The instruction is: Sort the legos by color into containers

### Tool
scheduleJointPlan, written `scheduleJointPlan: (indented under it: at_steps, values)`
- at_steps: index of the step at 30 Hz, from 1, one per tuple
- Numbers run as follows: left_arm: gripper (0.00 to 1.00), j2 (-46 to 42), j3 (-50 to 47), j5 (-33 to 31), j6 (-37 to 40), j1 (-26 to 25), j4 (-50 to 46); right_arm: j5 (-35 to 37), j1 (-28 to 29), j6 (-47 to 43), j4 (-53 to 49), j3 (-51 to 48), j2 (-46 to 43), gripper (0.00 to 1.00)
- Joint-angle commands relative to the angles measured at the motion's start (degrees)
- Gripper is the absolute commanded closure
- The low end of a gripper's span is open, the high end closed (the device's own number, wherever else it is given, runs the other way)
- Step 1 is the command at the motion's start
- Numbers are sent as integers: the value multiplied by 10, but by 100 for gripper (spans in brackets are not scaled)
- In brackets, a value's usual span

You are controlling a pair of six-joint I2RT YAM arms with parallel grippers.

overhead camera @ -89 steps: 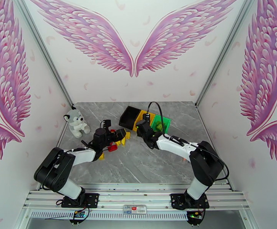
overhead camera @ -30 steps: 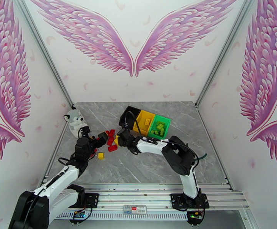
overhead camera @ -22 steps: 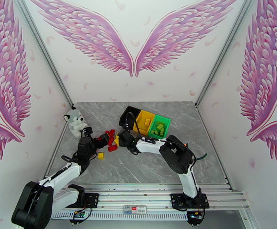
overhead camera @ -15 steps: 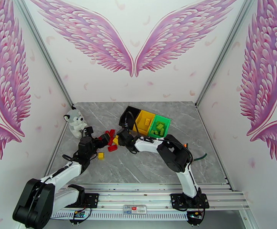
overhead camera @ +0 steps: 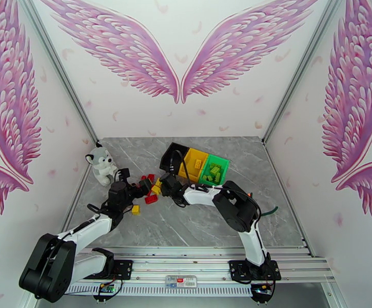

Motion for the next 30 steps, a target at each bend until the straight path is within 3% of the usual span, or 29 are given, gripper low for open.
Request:
scheduleJointPlan:
  at_steps: [1, 17, 22, 30]
  values:
    - [1, 14, 32, 12, 20, -19, 12, -19, -4, -2, 7, -26, -45, 75]
    - [1, 114, 77, 96, 15, -54, 80, -24, -110, -37, -2, -94, -181, 77]
    - [1, 148, 102, 96, 24, -83, 84, -3, -148, -50, -32, -50, -184, 75]
    - [1, 138, 103, 63, 35, -105, 82, 49, -181, -79, -105, 79, -110, 67]
